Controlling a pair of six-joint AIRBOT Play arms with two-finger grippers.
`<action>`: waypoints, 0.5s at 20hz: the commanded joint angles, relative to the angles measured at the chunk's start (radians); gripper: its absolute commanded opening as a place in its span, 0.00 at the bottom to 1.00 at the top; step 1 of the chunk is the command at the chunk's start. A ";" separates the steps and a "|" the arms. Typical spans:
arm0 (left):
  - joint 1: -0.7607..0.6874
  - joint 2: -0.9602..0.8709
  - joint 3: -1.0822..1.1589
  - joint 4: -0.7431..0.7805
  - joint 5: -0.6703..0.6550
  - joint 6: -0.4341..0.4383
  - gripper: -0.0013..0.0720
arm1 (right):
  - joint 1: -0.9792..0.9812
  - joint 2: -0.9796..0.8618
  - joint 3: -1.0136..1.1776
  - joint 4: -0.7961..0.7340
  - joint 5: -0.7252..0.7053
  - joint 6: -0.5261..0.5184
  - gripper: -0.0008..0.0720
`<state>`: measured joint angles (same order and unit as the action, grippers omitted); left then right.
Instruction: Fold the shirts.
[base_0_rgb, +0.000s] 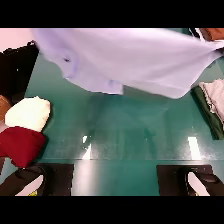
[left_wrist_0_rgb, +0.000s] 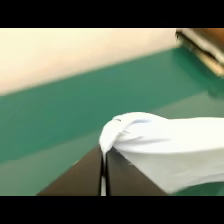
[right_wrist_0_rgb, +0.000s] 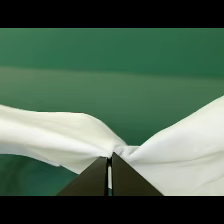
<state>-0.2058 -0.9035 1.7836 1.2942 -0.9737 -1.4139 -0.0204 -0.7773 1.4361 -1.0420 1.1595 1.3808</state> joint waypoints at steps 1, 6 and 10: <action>0.001 0.089 0.106 -0.008 0.002 0.000 0.04 | -0.065 0.057 0.153 -0.009 0.051 -0.003 0.03; 0.001 0.099 0.265 -0.010 0.002 0.001 0.04 | -0.147 0.005 0.365 -0.008 0.186 -0.002 0.03; 0.001 0.031 0.218 0.215 -0.068 -0.016 0.05 | -0.130 -0.143 0.467 -0.006 0.338 0.057 0.03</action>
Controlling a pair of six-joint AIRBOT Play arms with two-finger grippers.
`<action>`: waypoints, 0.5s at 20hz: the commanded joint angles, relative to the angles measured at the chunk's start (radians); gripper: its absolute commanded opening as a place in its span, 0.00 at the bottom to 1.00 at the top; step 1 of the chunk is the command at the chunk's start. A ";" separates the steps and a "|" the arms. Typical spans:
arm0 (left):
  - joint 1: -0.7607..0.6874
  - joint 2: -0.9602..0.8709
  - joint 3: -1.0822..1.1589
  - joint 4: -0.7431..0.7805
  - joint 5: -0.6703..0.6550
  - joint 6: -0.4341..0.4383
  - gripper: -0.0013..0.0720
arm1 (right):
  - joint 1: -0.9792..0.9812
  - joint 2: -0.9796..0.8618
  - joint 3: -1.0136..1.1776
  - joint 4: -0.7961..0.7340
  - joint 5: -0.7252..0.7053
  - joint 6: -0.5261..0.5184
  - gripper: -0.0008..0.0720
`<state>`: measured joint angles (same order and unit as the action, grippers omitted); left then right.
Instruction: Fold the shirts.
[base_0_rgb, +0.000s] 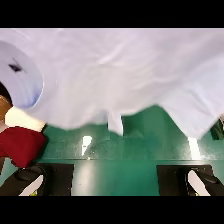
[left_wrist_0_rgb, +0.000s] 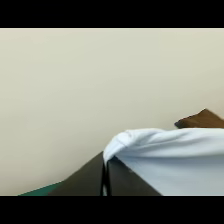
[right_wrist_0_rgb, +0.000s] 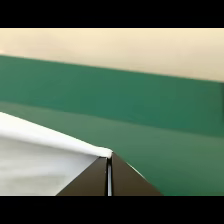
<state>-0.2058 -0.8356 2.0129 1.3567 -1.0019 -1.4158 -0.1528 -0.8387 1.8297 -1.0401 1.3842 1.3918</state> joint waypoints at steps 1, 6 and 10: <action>0.001 -0.076 -0.047 0.221 -0.065 -0.041 0.05 | 0.034 -0.124 0.056 -0.009 0.125 0.065 0.03; 0.036 -0.363 -0.275 0.309 -0.113 -0.108 0.05 | 0.278 -0.340 -0.183 -0.109 0.046 0.160 0.03; 0.075 -0.659 -0.386 0.278 -0.080 -0.131 0.05 | 0.449 -0.515 -0.352 -0.269 -0.199 0.185 0.03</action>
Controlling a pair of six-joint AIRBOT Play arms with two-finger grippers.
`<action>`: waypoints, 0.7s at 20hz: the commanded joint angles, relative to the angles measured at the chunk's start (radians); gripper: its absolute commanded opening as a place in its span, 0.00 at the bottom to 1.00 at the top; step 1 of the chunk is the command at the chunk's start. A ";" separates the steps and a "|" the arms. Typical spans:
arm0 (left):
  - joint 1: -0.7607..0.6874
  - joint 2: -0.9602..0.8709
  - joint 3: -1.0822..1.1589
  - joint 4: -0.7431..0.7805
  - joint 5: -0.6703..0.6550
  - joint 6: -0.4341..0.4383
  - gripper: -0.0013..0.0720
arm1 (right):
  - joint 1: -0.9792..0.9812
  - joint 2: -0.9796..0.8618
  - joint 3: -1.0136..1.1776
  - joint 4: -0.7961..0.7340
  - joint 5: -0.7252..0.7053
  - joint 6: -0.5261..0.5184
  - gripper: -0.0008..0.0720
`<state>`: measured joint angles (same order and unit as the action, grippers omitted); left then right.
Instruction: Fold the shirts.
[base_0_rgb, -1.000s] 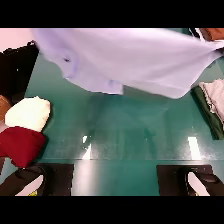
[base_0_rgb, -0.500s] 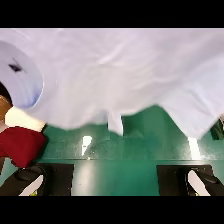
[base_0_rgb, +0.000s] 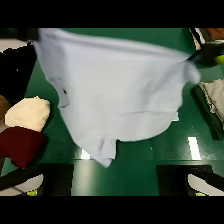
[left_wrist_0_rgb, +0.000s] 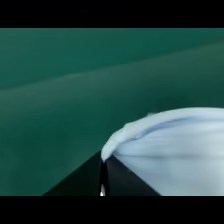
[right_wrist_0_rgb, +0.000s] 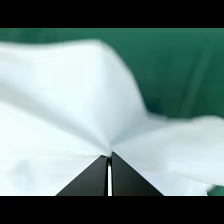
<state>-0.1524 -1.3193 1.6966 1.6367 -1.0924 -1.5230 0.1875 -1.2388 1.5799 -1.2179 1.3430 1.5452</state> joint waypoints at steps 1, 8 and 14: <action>0.022 -0.241 -0.070 -0.005 0.028 -0.025 0.05 | 0.126 -0.161 -0.114 -0.091 -0.214 0.032 0.03; 0.022 -0.358 -0.039 -0.021 0.153 -0.075 0.77 | 0.089 -0.329 -0.114 0.093 -0.376 0.031 0.43; 0.023 -0.315 0.088 0.021 -0.197 -0.062 0.77 | -0.046 -0.215 -0.134 0.214 -0.233 -0.095 0.53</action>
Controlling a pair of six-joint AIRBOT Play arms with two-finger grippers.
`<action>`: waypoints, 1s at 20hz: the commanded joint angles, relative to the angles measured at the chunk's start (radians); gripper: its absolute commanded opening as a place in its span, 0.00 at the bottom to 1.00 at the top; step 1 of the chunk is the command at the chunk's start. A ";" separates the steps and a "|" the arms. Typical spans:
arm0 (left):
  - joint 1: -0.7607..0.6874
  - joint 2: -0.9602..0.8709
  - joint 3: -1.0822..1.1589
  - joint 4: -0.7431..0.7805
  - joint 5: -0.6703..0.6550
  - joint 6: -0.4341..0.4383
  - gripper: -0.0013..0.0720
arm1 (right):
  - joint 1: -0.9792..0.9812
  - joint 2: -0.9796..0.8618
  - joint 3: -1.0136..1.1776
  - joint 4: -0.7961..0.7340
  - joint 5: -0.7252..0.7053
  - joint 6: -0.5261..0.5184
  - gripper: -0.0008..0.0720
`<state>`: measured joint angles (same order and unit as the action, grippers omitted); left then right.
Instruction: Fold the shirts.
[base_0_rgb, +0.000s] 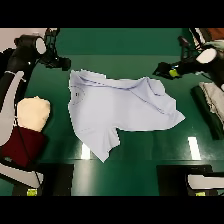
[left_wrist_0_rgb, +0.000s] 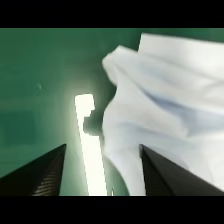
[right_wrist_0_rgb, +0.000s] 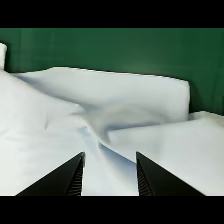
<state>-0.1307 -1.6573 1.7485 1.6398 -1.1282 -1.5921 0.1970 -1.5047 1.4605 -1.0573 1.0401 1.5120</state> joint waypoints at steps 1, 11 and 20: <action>0.000 0.047 0.018 0.017 -0.197 0.013 0.77 | -0.081 0.097 -0.041 0.053 0.098 -0.076 0.53; 0.000 0.549 -0.801 -0.211 -0.101 -0.085 0.77 | -0.240 0.496 -0.415 0.070 0.156 -0.137 0.53; 0.000 0.608 -1.190 -0.606 0.096 -0.075 0.77 | -0.238 0.548 -0.443 0.097 0.151 -0.140 0.53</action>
<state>-0.1307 -1.0603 0.6453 1.1519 -1.1027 -1.6718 -0.0414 -0.9661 1.0222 -0.9787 1.1912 1.3758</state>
